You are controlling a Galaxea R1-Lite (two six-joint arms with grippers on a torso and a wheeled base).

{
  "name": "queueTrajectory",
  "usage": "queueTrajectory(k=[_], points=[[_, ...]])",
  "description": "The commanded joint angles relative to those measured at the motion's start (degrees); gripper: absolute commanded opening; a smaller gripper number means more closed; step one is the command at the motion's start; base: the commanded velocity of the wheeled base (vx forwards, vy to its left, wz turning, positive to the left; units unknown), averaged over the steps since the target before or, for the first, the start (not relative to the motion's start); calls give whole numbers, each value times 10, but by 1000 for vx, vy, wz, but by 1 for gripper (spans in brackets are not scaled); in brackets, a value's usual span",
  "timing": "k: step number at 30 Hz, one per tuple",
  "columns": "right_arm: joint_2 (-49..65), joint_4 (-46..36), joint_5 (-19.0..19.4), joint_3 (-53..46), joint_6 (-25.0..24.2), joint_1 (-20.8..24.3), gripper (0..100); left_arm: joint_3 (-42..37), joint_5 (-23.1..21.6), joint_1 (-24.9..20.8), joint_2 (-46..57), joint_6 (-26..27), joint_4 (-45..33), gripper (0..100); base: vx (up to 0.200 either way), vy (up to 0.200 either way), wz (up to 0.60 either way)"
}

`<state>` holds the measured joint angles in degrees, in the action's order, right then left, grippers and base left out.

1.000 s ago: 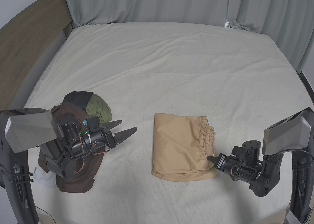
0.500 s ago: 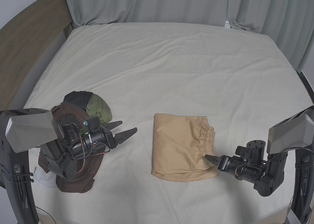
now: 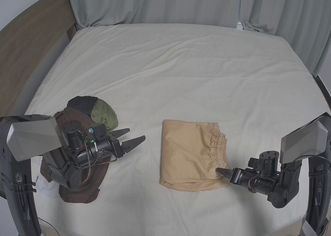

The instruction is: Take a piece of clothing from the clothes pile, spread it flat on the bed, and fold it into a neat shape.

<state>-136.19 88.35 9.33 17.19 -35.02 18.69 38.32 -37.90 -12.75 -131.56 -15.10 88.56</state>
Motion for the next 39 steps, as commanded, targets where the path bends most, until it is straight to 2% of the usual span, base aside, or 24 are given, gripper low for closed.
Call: queueTrajectory(k=[1, 4, 9, 14, 30, 31, 39], points=[[-21, 0, 1, 9, -15, 6, 100, 0, 0, 0, -3, 1, 0, 100, 0, 0, 0], [-27, 0, 1, 24, -41, 7, 100, 0, 0, 0, -3, 0, 0, 100, 0, 0, 0], [-21, 1, 1, 45, -106, 40, 100, 1, -1, 0, -2, 0, 0, 100, 0, 0, 0], [-13, 2, -1, 63, -150, 65, 100, 0, -1, 0, -1, 1, 0, 100, 0, 0, 0], [-16, 2, -3, 68, -154, 64, 100, -1, 0, -2, -2, 1, 0, 100, 0, 0, 0], [-17, 2, -3, 68, -154, 64, 0, -1, 0, -2, -2, 1, 0, 100, 0, 0, 0], [-18, 2, -3, 65, -154, 65, 0, -1, 0, -2, -3, 2, 0, 100, 0, 0, 0]])
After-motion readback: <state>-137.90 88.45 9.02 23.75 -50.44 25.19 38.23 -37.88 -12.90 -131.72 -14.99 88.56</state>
